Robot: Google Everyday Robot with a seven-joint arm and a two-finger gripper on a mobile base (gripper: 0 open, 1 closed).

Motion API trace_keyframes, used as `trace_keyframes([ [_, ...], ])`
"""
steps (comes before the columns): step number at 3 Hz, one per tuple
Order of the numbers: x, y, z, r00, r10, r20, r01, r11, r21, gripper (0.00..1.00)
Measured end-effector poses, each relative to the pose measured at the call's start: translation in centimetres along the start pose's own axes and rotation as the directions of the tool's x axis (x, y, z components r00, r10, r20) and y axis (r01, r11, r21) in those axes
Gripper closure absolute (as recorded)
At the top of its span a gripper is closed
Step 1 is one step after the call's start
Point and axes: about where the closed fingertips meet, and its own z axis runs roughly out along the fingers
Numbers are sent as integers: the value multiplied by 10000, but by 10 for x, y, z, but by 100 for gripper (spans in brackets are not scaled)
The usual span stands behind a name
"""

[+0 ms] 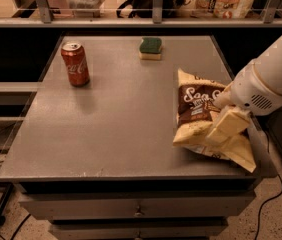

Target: Move brown chip bag near sponge

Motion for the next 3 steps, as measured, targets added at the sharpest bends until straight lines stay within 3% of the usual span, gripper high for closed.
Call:
trace_keyframes([
  [1,-2,-8,-12,9999,-91,44,90,9995,294,61],
  [2,-12,-32,-35,9986,-269,458,233,9967,776,83],
  [3,-26,-68,-62,9962,-379,783,259,9886,1484,100],
])
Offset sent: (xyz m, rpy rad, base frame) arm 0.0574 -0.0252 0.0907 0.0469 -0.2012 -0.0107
